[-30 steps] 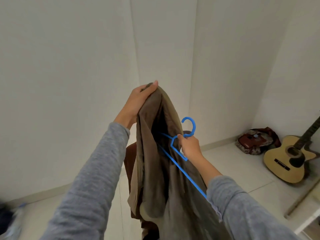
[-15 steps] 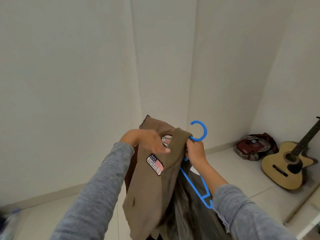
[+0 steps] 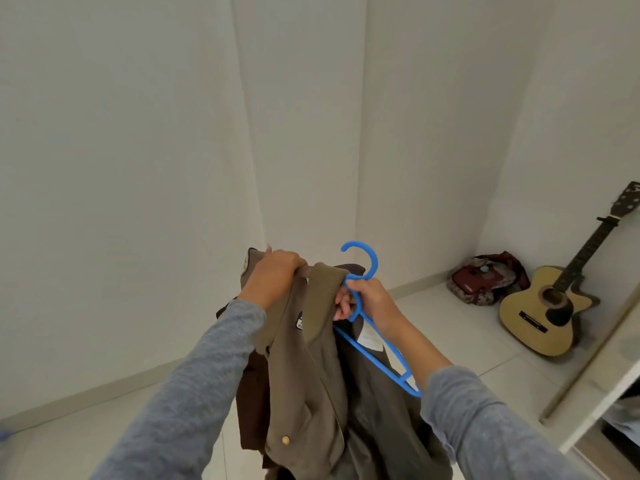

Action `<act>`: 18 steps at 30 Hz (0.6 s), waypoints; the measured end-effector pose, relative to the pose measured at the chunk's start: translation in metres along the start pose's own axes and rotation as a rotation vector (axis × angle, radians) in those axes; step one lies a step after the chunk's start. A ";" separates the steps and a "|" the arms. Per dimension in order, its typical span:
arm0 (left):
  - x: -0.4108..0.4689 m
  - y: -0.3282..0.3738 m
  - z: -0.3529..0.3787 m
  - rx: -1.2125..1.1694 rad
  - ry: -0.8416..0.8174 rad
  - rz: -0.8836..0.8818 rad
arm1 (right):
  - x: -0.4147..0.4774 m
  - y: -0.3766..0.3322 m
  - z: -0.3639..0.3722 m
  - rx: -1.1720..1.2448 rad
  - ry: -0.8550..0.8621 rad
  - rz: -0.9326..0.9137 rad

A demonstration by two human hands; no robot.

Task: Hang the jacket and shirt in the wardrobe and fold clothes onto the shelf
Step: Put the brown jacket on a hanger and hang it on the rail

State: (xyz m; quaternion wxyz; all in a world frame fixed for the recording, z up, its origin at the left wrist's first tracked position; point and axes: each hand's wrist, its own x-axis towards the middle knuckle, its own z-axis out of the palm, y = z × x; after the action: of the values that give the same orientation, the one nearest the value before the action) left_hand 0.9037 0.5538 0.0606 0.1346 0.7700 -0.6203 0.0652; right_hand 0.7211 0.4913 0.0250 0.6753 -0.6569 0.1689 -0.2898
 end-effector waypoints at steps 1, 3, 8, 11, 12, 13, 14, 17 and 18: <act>0.000 -0.001 0.001 -0.006 0.017 0.013 | -0.001 0.000 -0.002 0.093 0.014 0.020; -0.002 -0.007 0.004 -0.055 0.047 0.040 | -0.004 0.002 -0.008 0.347 0.099 0.045; -0.018 -0.018 0.002 -0.202 0.154 0.113 | -0.002 0.021 -0.030 -0.063 0.164 0.111; -0.027 -0.014 0.001 -0.252 0.167 0.157 | 0.004 0.031 -0.023 -0.344 -0.154 0.179; -0.028 -0.014 0.002 -0.263 0.161 0.180 | 0.004 0.031 -0.016 -0.333 -0.229 0.205; -0.029 -0.015 0.004 -0.265 0.156 0.204 | 0.006 0.033 -0.011 -0.330 -0.277 0.230; -0.030 -0.018 0.006 -0.268 0.152 0.225 | 0.008 0.038 -0.007 -0.340 -0.292 0.238; -0.034 -0.028 0.011 -0.273 0.170 0.204 | 0.012 0.050 -0.005 -0.510 -0.209 0.217; -0.036 -0.032 0.012 -0.270 0.193 0.179 | 0.012 0.052 -0.008 -0.560 -0.179 0.221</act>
State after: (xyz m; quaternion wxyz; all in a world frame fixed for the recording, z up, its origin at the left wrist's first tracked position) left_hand 0.9256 0.5906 0.0354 0.2891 0.6768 -0.6737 0.0666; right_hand 0.7346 0.4759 -0.0246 0.5075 -0.8180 0.2524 -0.0981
